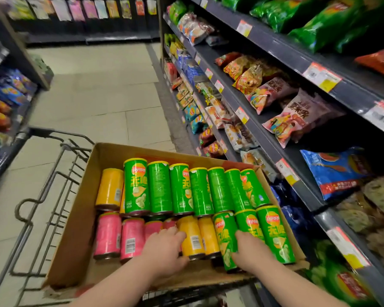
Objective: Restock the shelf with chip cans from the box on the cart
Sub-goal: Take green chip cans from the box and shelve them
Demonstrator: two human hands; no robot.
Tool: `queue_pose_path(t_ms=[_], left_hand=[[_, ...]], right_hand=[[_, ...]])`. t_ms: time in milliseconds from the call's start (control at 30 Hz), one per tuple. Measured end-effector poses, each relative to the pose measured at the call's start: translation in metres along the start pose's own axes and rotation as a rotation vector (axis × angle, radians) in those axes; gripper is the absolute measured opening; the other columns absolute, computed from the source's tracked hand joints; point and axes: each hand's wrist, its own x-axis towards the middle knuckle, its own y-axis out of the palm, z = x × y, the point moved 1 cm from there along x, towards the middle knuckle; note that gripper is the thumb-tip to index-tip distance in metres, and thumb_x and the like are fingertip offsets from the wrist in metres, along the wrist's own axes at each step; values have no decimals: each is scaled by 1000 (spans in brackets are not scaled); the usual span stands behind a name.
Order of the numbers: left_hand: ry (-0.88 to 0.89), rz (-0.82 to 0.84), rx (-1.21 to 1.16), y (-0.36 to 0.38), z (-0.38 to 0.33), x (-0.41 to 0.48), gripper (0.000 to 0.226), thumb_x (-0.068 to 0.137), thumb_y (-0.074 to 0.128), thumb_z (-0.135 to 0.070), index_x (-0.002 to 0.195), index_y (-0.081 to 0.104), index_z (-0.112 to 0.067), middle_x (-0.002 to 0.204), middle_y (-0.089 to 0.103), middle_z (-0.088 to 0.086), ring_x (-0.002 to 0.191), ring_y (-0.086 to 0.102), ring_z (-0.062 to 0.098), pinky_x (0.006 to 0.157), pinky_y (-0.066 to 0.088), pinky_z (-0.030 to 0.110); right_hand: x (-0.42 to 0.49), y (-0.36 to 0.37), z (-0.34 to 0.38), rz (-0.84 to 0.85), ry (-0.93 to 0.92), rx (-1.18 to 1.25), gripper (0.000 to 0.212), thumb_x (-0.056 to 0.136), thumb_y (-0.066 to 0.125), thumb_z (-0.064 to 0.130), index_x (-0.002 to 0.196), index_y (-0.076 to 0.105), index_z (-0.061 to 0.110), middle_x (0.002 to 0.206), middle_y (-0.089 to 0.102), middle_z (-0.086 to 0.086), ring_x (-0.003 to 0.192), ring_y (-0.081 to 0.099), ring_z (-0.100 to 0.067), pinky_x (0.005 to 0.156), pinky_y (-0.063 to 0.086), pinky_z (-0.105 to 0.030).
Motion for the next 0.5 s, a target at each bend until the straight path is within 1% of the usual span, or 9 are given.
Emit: queue_pose_path(t_ms=[133,167,233,300,367,500], left_hand=[[-32,37,-34,5,-6,16,57,86,50,-50,135,40,-23,132,46,2,122,46,25,100,39,38],[-37,46,-37,6,-8,20,57,86,50,-50,136,40,-23,132,47,2,122,47,25,100,40,38],[-50,67,-48,10,-12,27,57,87,49,-50,137,40,-24,132,47,1,122,47,24,99,40,37],[-64,85,-73,13,-14,33,57,87,49,-50,137,40,-24,132,47,1,122,47,24,98,40,37],[-79,107,-88,17,-18,38,56,88,49,-50,137,40,-24,132,47,2,122,47,24,96,41,36],[-102,143,-123,20,-26,47,57,88,51,-49,138,39,-24,133,46,2,123,47,25,97,41,35]], right_hand=[[23,6,0,23,0,47,52,89,56,42,129,39,13,125,55,-7,114,56,-26,86,46,-33],[27,7,1,11,11,66,60,89,56,45,134,35,12,128,55,-7,115,56,-25,85,47,-33],[35,10,3,-7,44,87,83,87,57,52,146,19,8,137,47,-7,119,54,-25,86,47,-33],[41,12,4,-13,55,70,100,82,59,59,150,8,6,145,36,-9,123,51,-25,87,48,-33],[43,13,5,-22,50,18,106,79,59,64,150,7,5,144,33,-10,123,50,-24,86,48,-32],[45,17,7,-66,50,-30,105,78,59,65,148,9,5,140,34,-10,122,47,-24,85,49,-31]])
